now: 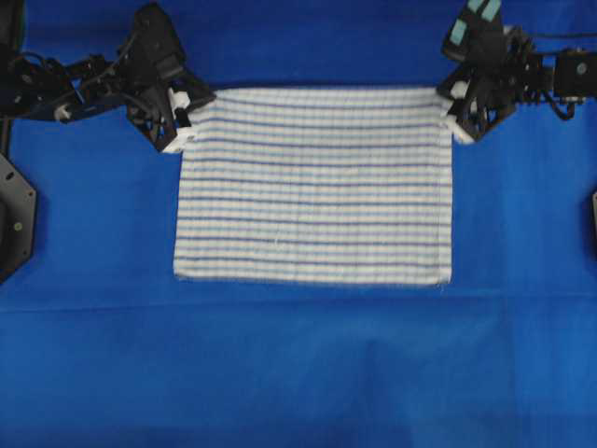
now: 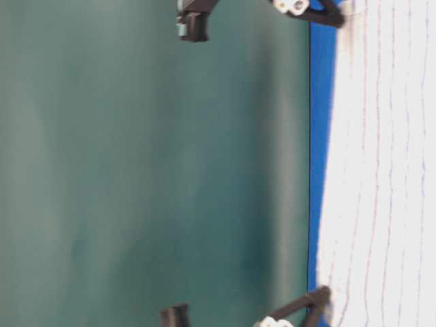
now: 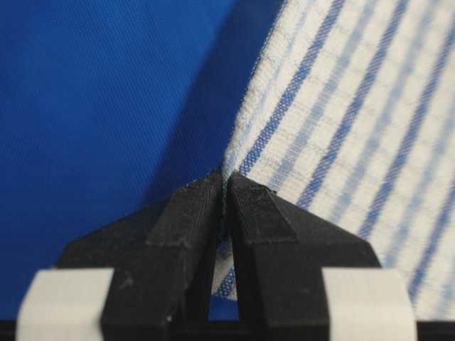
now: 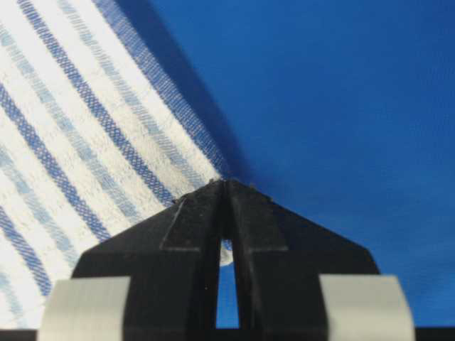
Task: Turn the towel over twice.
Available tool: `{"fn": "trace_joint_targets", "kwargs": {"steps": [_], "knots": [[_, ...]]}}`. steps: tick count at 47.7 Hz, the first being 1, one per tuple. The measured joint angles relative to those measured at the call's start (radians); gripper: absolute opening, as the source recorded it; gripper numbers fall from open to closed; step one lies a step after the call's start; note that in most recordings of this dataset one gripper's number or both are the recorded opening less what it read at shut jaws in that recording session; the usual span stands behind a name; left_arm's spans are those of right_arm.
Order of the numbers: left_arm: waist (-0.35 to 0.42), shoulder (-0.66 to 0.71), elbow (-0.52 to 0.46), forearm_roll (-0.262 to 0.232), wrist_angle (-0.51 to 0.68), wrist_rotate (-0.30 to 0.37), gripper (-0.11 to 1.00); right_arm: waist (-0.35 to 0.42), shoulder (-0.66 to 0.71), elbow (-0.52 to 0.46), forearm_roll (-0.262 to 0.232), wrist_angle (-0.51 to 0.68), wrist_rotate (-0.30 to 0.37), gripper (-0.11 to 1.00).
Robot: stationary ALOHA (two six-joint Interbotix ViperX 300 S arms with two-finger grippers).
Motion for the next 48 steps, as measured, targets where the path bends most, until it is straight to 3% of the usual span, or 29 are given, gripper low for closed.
{"fn": "trace_joint_targets", "kwargs": {"steps": [28,48], "knots": [[0.127,-0.163,-0.144,0.000,0.104,0.101,0.02,-0.133,-0.121,-0.216,-0.172,0.167,-0.002,0.04],[0.153,-0.285,-0.261,0.000,0.244,0.104,0.02,-0.127,-0.256,-0.275,-0.195,0.236,0.002,0.04]]}}
